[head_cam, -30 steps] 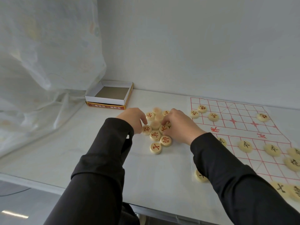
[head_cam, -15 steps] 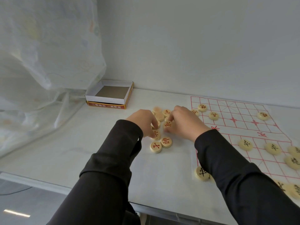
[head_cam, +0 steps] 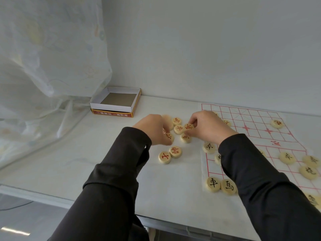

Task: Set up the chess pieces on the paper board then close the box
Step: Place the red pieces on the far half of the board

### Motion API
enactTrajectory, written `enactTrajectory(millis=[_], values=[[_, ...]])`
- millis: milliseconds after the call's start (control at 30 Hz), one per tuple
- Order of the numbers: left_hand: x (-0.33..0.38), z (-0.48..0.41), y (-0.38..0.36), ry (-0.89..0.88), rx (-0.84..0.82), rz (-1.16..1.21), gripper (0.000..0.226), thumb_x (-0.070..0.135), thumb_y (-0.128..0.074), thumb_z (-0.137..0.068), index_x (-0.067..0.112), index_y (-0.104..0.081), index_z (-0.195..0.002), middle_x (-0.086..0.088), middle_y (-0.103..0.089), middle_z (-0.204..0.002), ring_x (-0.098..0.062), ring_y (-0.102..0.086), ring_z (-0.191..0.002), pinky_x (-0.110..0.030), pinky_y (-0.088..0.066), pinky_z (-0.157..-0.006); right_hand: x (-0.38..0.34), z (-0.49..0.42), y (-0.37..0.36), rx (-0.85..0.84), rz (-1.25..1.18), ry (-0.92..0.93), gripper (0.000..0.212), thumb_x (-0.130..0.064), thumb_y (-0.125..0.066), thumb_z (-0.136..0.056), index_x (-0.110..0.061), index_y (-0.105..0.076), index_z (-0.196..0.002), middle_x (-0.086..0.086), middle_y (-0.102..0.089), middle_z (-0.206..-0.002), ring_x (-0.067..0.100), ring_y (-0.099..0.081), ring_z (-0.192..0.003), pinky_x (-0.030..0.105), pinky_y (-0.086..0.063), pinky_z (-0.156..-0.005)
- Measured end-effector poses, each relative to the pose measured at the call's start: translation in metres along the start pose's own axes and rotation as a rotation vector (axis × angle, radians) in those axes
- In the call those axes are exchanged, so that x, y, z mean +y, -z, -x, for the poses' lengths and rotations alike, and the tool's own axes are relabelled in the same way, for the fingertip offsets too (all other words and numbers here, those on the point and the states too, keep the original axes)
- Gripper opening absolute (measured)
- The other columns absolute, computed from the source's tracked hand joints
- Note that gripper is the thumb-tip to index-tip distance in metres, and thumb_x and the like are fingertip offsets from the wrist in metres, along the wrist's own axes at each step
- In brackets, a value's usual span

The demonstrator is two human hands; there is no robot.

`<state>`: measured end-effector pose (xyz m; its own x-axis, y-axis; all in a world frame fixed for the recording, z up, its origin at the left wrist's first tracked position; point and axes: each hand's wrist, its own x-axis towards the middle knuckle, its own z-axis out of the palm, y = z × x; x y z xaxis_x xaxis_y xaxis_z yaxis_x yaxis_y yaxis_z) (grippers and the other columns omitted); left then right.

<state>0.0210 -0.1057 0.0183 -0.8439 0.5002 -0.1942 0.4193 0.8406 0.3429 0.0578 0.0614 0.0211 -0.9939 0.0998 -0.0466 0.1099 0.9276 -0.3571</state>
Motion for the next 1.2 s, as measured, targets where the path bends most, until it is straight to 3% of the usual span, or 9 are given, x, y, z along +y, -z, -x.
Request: enactTrajectory(millis=[100,233,400,467,567,700,833,1033,1200], values=[[0.007,0.006,-0.001,0.023,-0.165,-0.075,0.034,0.038,-0.070,-0.078,0.018,-0.064,-0.106,0.001,-0.061,-0.098,-0.013,-0.053,-0.082,-0.022,-0.041,-0.076,0.007,0.000,0.002,-0.004,-0.002,-0.039,0.020,-0.023,-0.066,-0.079,-0.013,-0.065,-0.096,0.002,-0.063,-0.090,0.017,-0.059,-0.082,0.029,-0.048,-0.069],[0.012,0.016,-0.004,0.083,-0.339,-0.070,0.037,0.034,-0.069,-0.081,0.010,-0.063,-0.108,-0.001,-0.061,-0.086,-0.009,-0.051,-0.062,-0.023,-0.046,-0.072,0.010,-0.003,-0.001,-0.149,0.027,-0.082,0.023,-0.022,-0.064,-0.079,-0.009,-0.067,-0.097,0.012,-0.067,-0.096,0.017,-0.058,-0.074,0.029,-0.048,-0.066],[0.016,0.020,-0.008,0.096,-0.422,-0.054,0.037,0.034,-0.068,-0.081,0.008,-0.063,-0.107,0.002,-0.060,-0.071,-0.008,-0.054,-0.057,-0.022,-0.048,-0.074,0.006,-0.004,-0.005,-0.280,0.052,-0.054,0.019,-0.028,-0.067,-0.075,-0.012,-0.069,-0.087,0.007,-0.069,-0.084,0.016,-0.061,-0.071,0.026,-0.047,-0.061],[0.017,0.018,-0.009,0.096,-0.381,-0.040,0.036,0.033,-0.068,-0.082,0.008,-0.062,-0.107,-0.002,-0.063,-0.079,-0.010,-0.056,-0.059,-0.025,-0.050,-0.078,0.002,-0.003,-0.009,-0.274,0.041,-0.027,0.022,-0.028,-0.067,-0.075,-0.011,-0.070,-0.088,0.002,-0.066,-0.077,0.014,-0.056,-0.066,0.024,-0.044,-0.059],[0.015,0.011,-0.010,0.113,-0.242,-0.020,0.032,0.032,-0.066,-0.083,0.007,-0.062,-0.104,-0.007,-0.068,-0.090,-0.017,-0.061,-0.067,-0.028,-0.052,-0.079,-0.001,-0.005,-0.014,-0.199,0.006,0.011,0.029,-0.026,-0.067,-0.075,-0.004,-0.070,-0.093,0.013,-0.067,-0.085,0.015,-0.051,-0.068,0.027,-0.042,-0.061],[0.005,0.004,-0.005,0.131,-0.042,0.098,0.022,0.030,-0.064,-0.083,0.010,-0.062,-0.094,-0.002,-0.066,-0.074,-0.012,-0.063,-0.061,-0.023,-0.053,-0.064,0.001,-0.008,-0.015,-0.027,-0.077,0.038,0.026,-0.032,-0.065,-0.083,-0.011,-0.064,-0.098,0.005,-0.066,-0.096,0.020,-0.061,-0.086,0.035,-0.052,-0.077],[-0.012,-0.003,0.006,0.195,0.165,0.138,0.025,0.031,-0.061,-0.084,0.009,-0.059,-0.095,-0.007,-0.065,-0.083,-0.020,-0.065,-0.080,-0.033,-0.057,-0.076,-0.002,-0.016,-0.019,0.050,-0.160,0.050,0.035,-0.039,-0.052,-0.093,-0.014,-0.049,-0.118,0.003,-0.060,-0.111,0.019,-0.058,-0.098,0.034,-0.048,-0.083],[-0.029,-0.008,0.003,0.321,0.072,0.125,0.026,0.033,-0.057,-0.087,0.008,-0.058,-0.092,-0.008,-0.067,-0.088,-0.021,-0.065,-0.083,-0.027,-0.052,-0.073,-0.035,-0.053,-0.026,-0.112,-0.270,0.070,0.042,-0.038,-0.040,-0.098,-0.010,-0.039,-0.129,0.009,-0.054,-0.126,0.021,-0.053,-0.110,0.029,-0.040,-0.088],[-0.037,-0.009,-0.001,0.364,-0.023,0.152,0.032,0.031,-0.063,-0.086,0.006,-0.056,-0.104,-0.010,-0.065,-0.096,-0.024,-0.064,-0.093,-0.033,-0.053,-0.087,-0.047,-0.061,-0.035,-0.219,-0.318,0.053,0.038,-0.039,-0.036,-0.099,-0.012,-0.041,-0.125,0.003,-0.055,-0.117,0.017,-0.052,-0.102,0.028,-0.039,-0.083]])
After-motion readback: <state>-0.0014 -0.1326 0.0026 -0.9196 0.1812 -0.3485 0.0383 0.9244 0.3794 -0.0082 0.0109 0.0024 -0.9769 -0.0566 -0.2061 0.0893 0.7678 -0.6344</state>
